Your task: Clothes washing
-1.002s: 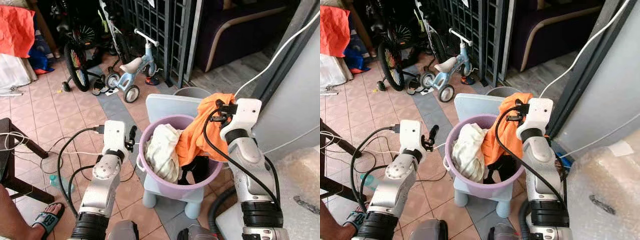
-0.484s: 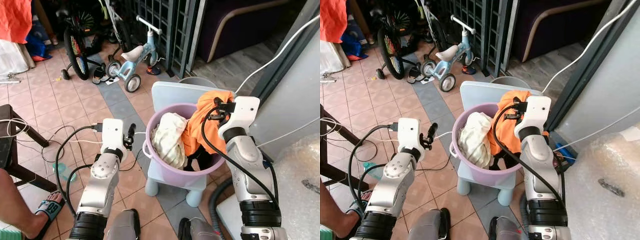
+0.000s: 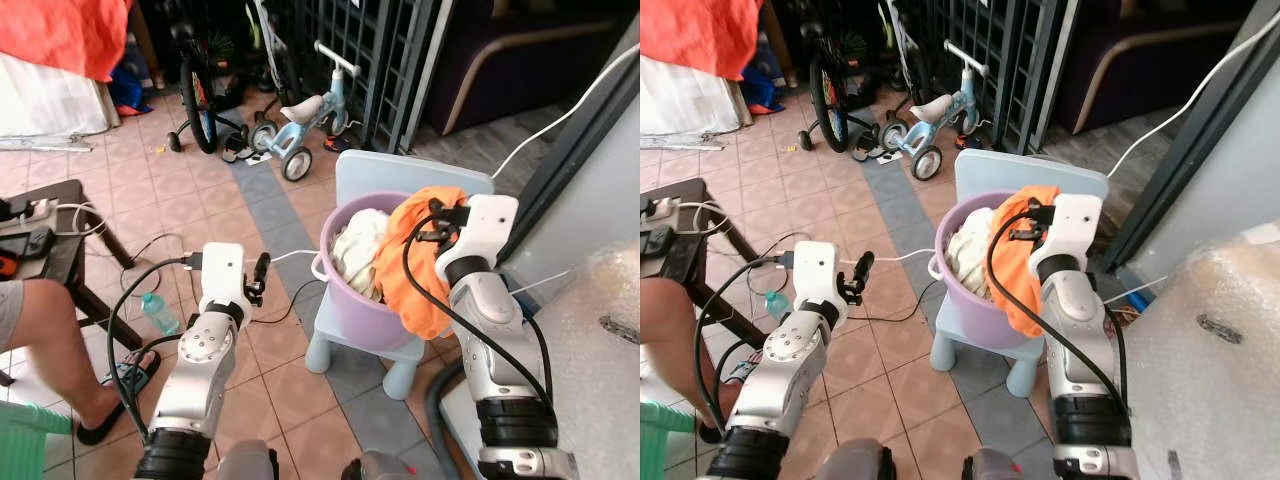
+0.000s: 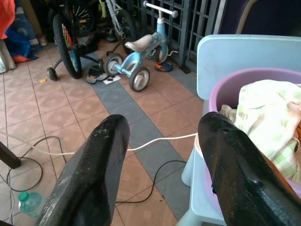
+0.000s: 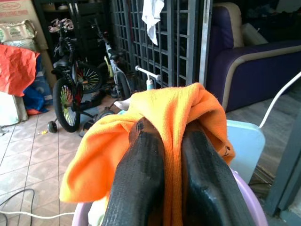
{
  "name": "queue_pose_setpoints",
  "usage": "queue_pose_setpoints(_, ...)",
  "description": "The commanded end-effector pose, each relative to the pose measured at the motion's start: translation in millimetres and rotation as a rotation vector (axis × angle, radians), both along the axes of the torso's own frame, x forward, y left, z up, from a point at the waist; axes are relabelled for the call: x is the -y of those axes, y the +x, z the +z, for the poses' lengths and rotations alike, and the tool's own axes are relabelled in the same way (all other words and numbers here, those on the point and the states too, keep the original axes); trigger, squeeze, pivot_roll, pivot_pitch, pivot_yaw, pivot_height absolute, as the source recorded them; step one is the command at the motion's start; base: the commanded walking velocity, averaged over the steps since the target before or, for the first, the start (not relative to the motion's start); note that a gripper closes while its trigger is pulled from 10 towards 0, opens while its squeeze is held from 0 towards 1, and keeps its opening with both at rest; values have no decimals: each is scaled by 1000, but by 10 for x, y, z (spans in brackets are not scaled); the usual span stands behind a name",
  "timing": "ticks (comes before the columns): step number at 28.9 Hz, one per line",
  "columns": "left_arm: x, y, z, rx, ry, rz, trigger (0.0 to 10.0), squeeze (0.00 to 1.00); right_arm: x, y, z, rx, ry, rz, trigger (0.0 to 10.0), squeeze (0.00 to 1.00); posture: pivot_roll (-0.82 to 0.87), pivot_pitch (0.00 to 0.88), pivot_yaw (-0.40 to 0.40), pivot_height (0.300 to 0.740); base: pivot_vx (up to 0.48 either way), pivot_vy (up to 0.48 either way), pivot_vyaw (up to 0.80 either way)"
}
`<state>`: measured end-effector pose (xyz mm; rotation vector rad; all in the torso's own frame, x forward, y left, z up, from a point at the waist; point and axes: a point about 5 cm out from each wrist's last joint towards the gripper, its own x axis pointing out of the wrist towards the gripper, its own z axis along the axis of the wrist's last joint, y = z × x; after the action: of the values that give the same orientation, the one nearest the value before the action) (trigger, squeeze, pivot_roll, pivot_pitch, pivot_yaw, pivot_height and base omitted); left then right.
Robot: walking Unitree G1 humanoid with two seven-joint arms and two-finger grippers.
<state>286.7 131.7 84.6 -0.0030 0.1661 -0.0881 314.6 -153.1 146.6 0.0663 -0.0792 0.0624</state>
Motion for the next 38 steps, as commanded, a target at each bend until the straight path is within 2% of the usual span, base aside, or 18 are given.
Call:
queue_pose_setpoints(1, 102, -23, 9, 12, -25, -43, 10000, 0, 115, 10, 93, 52, -31, -54, 10000, 0, -49, 39, 11, 740, 0, 0, -800)
queue_pose_setpoints(6, 133, -23, 33, 37, -43, -63, 10000, 0, 244, 117, 308, 162, -155, -145, 10000, 0, -49, 32, 16, 740, 0, 0, -800)
queue_pose_setpoints(12, 120, -17, 39, 36, -43, -59, 10000, 0, 410, 181, 503, 237, -268, -242, 10000, 0, -49, 33, 19, 740, 0, 0, -800)
queue_pose_setpoints(16, 132, -10, 34, 29, -46, -60, 10000, 0, 607, 279, 778, 321, -343, -300, 10000, 0, -51, 36, 22, 740, 0, 0, -800)
queue_pose_setpoints(20, 153, 12, 71, 52, -51, -74, 10000, 0, 776, 413, 1115, 402, -353, -362, 10000, 0, -48, 44, 21, 740, 0, 0, -800)
queue_pose_setpoints(28, 130, -12, 53, 45, -51, -59, 10000, 0, 1014, 537, 1481, 463, -359, -469, 10000, 0, -40, 47, 16, 740, 0, 0, -800)
queue_pose_setpoints(31, 133, -24, 52, 47, -51, -62, 10000, 0, 1175, 588, 1604, 444, -212, -530, 10000, 0, -42, 51, 18, 740, 0, 0, -800)
queue_pose_setpoints(32, 133, -27, 53, 49, -50, -64, 10000, 0, 1211, 598, 1701, 463, -213, -549, 10000, 0, -42, 49, 19, 740, 262, 0, -800)
queue_pose_setpoints(35, 135, -27, 53, 50, -50, -66, 10000, 0, 1218, 608, 1771, 481, -222, -550, 10000, 0, -41, 48, 18, 740, 266, 0, -800)
queue_pose_setpoints(38, 128, -6, 57, 49, -46, -63, 10000, 0, 1217, 634, 1814, 478, -172, -536, 10000, 0, -41, 49, 15, 740, 277, 0, -800)
